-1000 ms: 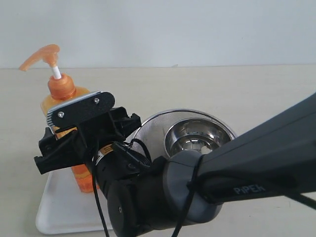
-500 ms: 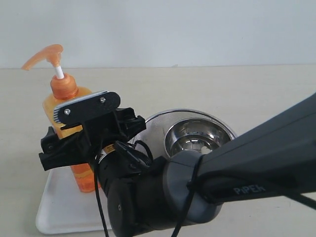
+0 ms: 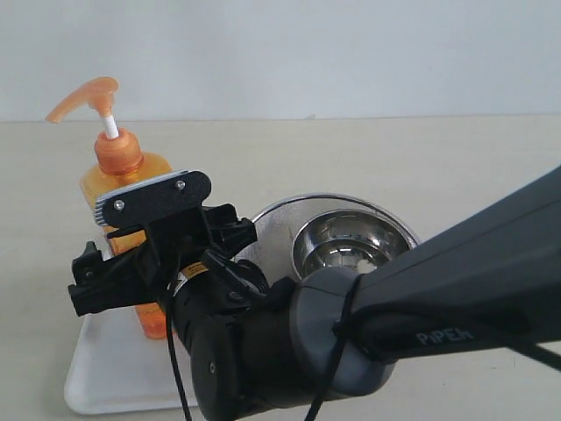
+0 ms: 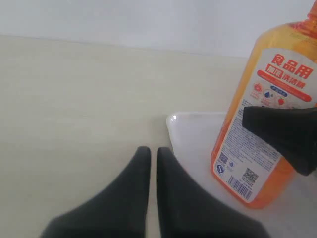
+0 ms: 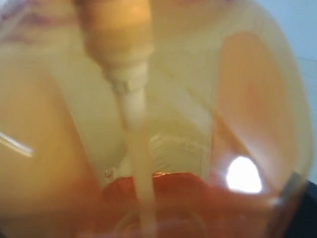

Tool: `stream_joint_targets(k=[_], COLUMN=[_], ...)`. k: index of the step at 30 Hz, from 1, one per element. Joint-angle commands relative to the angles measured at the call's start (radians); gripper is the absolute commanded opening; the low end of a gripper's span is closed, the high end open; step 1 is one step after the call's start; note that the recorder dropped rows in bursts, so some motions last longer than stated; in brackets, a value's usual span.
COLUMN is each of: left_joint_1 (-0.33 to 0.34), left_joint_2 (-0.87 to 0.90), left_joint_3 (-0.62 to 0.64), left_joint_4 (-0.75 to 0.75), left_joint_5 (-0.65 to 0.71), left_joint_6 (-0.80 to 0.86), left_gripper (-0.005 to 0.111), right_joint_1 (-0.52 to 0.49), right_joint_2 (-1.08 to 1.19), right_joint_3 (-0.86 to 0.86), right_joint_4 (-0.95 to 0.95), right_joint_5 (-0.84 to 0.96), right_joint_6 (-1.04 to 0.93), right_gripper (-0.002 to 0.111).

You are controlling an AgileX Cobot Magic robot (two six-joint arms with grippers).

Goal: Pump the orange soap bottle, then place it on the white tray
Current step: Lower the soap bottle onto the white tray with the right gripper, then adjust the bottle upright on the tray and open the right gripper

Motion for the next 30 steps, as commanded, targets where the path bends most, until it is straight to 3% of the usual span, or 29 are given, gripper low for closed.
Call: stream_joint_targets(k=[1, 6, 22, 30], left_joint_1=[0.002, 0.002, 0.002, 0.002], left_joint_2=[-0.004, -0.004, -0.004, -0.004], left_joint_3=[0.004, 0.004, 0.004, 0.004], left_joint_4=[-0.008, -0.008, -0.008, -0.008], left_joint_5=[0.003, 0.003, 0.003, 0.003], left_joint_6=[0.002, 0.002, 0.002, 0.002], left_gripper=[0.005, 0.005, 0.005, 0.005], right_joint_1=[-0.003, -0.003, -0.003, -0.007], right_joint_2=[-0.013, -0.032, -0.189, -0.202], right_joint_3=[-0.003, -0.003, -0.003, -0.003], right_joint_4=[-0.022, -0.016, 0.003, 0.372], right_joint_5=[0.033, 0.031, 0.352, 0.352], right_joint_6=[0.005, 0.005, -0.128, -0.521], right_gripper=[0.099, 0.099, 0.099, 0.099])
